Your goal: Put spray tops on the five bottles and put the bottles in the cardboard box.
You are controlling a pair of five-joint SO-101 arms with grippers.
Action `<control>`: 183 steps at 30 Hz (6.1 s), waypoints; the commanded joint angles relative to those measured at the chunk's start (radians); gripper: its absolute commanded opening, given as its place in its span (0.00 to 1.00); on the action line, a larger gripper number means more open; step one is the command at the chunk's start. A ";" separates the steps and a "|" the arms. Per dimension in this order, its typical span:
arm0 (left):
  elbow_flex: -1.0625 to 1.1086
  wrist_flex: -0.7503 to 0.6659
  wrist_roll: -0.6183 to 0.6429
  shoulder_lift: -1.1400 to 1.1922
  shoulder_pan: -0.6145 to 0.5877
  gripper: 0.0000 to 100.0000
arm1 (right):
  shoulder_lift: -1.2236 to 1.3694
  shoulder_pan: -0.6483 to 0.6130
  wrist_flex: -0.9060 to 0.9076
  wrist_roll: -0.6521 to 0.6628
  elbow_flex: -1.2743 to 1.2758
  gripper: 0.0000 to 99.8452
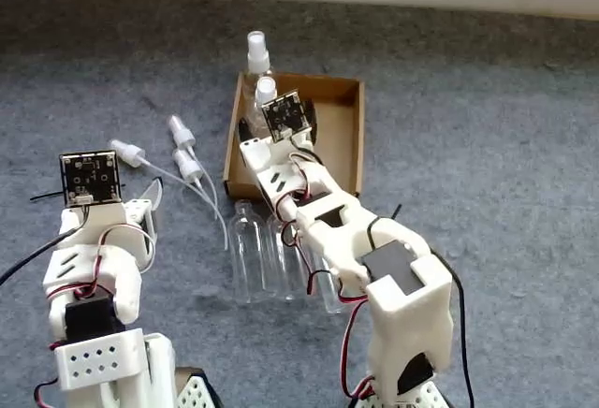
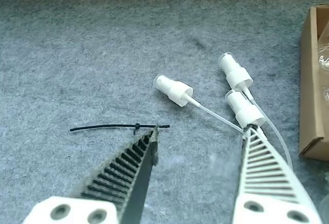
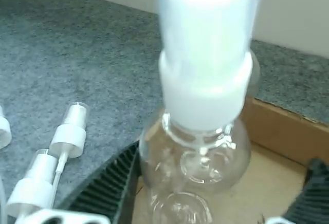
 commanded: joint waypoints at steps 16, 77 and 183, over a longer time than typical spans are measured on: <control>-0.004 -0.023 -0.008 0.007 0.018 0.24 | -0.012 -0.004 -0.015 -0.046 -0.087 0.45; 0.013 -0.029 -0.008 0.007 0.019 0.24 | -1.072 0.165 1.797 0.058 0.108 0.45; 0.013 -0.029 -0.008 0.005 0.019 0.24 | -0.427 0.690 1.587 0.178 0.021 0.12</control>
